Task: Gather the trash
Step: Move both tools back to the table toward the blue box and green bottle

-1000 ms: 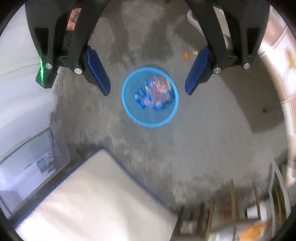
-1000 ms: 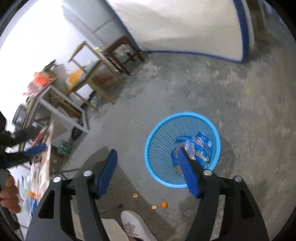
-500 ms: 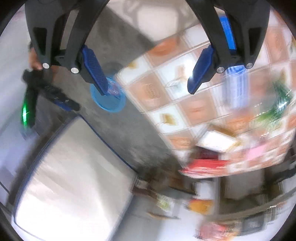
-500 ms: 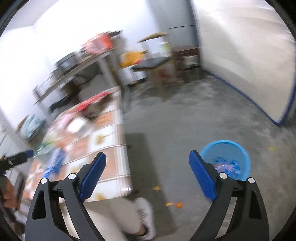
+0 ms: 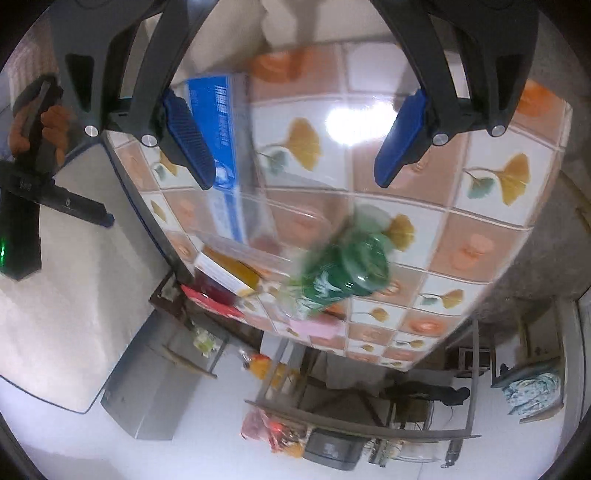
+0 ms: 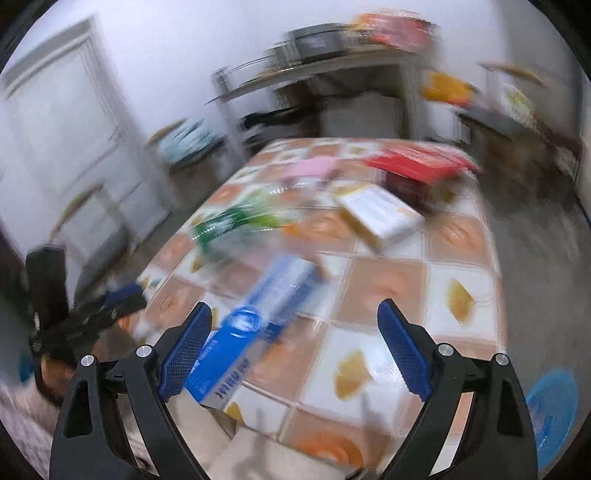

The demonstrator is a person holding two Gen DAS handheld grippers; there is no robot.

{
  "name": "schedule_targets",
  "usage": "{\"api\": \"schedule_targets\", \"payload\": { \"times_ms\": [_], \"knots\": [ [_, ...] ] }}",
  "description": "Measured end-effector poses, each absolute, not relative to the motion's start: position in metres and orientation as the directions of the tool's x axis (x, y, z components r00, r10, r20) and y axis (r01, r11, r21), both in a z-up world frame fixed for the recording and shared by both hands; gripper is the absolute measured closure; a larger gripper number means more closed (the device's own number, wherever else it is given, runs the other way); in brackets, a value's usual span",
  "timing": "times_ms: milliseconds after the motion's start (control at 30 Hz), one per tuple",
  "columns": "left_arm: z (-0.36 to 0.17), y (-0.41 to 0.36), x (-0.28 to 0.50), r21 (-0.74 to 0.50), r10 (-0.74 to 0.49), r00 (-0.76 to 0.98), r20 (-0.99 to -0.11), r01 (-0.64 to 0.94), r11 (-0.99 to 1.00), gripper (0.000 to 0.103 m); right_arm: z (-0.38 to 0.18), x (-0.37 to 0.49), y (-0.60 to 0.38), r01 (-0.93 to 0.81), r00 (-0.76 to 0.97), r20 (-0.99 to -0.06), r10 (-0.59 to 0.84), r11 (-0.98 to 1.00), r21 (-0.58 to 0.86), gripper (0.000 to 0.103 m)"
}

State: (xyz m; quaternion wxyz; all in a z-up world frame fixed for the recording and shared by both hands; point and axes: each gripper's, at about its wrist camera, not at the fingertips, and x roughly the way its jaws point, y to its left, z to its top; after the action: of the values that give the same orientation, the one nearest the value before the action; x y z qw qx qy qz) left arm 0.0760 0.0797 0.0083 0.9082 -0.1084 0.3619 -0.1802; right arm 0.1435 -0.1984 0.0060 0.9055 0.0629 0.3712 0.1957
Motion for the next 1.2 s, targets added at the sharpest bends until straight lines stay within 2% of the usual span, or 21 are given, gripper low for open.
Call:
{"api": "schedule_targets", "payload": {
  "times_ms": [200, 367, 500, 700, 800, 1067, 1200],
  "knots": [
    [-0.008, 0.089, 0.086, -0.322, -0.423, 0.651, -0.630, 0.277, 0.906, 0.020, 0.020, 0.185, -0.125, -0.592, 0.539, -0.748, 0.388, 0.806, -0.009, 0.010],
    [-0.021, 0.087, 0.091, -0.362, -0.463, 0.630, -0.624, 0.293, 0.885, 0.020, 0.012, 0.227, -0.084, -0.754, 0.406, -0.851, 0.332, 0.648, -0.107, 0.008],
    [-0.032, 0.086, 0.096, -0.384, -0.482, 0.614, -0.625, 0.296, 0.875, 0.020, -0.005, 0.256, -0.072, -0.804, 0.305, -0.912, 0.275, 0.587, -0.092, 0.008],
    [-0.039, 0.091, 0.103, -0.396, -0.493, 0.606, -0.624, 0.298, 0.869, 0.020, -0.034, 0.295, -0.061, -0.830, 0.133, -0.968, 0.212, 0.557, 0.008, 0.007],
    [-0.040, 0.096, 0.105, -0.413, -0.500, 0.604, -0.621, 0.291, 0.863, 0.020, -0.042, 0.302, -0.057, -0.833, 0.135, -0.973, 0.189, 0.553, -0.008, 0.007],
    [-0.043, 0.098, 0.109, -0.418, -0.502, 0.601, -0.621, 0.288, 0.862, 0.020, -0.062, 0.313, -0.055, -0.819, 0.042, -0.981, 0.192, 0.569, 0.076, 0.007],
    [-0.043, 0.098, 0.109, -0.419, -0.499, 0.603, -0.622, 0.282, 0.863, 0.020, -0.058, 0.306, -0.053, -0.835, 0.062, -0.977, 0.203, 0.547, 0.060, 0.010]
  ]
}}
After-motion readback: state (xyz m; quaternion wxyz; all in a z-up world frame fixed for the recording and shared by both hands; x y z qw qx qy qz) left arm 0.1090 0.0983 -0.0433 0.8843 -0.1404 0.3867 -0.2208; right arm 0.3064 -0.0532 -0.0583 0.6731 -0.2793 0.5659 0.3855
